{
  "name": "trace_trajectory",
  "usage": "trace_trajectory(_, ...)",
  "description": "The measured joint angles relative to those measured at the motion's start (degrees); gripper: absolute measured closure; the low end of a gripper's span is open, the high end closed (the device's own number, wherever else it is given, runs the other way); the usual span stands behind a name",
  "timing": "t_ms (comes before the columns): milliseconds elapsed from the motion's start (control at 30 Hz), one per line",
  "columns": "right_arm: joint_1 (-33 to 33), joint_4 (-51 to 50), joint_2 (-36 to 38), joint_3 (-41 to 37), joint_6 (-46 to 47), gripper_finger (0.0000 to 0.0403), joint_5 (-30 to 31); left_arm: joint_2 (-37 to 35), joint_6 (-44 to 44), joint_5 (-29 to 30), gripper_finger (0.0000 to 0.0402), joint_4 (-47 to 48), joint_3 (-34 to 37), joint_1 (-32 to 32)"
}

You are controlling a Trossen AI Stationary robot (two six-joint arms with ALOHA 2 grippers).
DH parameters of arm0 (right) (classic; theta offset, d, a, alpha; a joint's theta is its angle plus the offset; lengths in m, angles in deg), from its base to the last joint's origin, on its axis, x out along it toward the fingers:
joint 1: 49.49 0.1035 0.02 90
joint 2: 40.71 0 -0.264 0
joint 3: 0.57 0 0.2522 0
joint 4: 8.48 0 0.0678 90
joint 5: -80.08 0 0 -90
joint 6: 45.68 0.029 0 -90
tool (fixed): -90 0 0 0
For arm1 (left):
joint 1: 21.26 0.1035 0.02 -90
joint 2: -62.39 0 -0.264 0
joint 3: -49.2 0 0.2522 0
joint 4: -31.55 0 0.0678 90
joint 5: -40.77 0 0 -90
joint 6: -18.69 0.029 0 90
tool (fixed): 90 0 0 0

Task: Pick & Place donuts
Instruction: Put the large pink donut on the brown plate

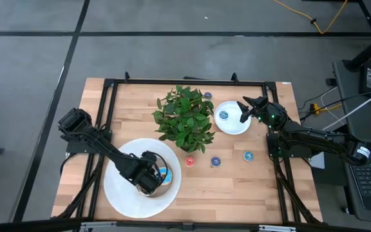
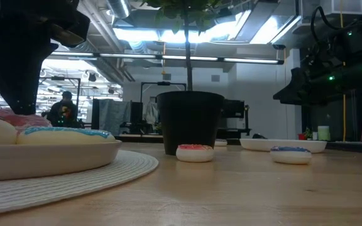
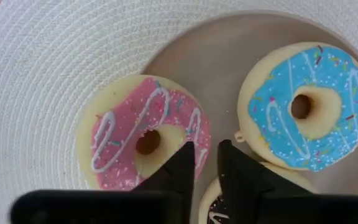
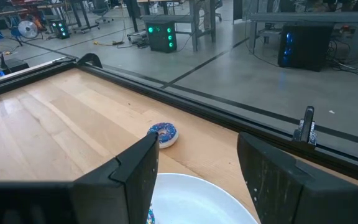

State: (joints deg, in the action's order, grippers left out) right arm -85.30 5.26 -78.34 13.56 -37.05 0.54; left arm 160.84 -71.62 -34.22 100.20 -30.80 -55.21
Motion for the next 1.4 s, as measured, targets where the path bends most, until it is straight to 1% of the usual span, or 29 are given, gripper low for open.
trace_trajectory(133, 0.0, -0.02, -0.01, 0.01, 0.04, 0.0185, 0.0, -0.01, 0.01, -0.08, 0.0295, -0.33, 0.13, 0.0)
trace_trajectory(200, -0.02, 0.0, -0.01, 0.0, 0.0, 0.0185, 0.0, -0.04, 0.06, -0.8, 0.0279, -1.96, 1.0, 0.0)
trace_trajectory(267, -0.01, -0.01, -0.01, 0.02, 0.04, 0.0185, 0.0, 0.01, 0.04, -1.71, 0.0269, -3.4, 2.15, 0.0)
trace_trajectory(367, 0.0, -0.02, 0.0, 0.02, -0.02, 0.0185, 0.0, 1.18, -0.39, -2.06, 0.0267, -3.67, 2.29, 0.0)
trace_trajectory(533, -0.02, -0.02, -0.01, 0.01, -0.01, 0.0185, 0.0, 2.87, 0.26, -0.26, 0.0284, -3.71, 2.29, 0.0)
trace_trajectory(767, 0.0, -0.02, 0.0, 0.02, 0.04, 0.0185, 0.0, 4.52, 1.51, 0.27, 0.0317, -3.74, 2.32, 0.0)
trace_trajectory(1033, -0.02, -0.02, -0.01, 0.02, -0.02, 0.0185, 0.0, 4.55, 1.53, 1.66, 0.0393, -3.67, 2.32, 0.0)
trace_trajectory(1400, -0.01, -0.02, -0.01, 0.01, 0.0, 0.0185, 0.0, 3.45, 1.19, 2.07, 0.0398, -3.38, 2.23, 0.24)
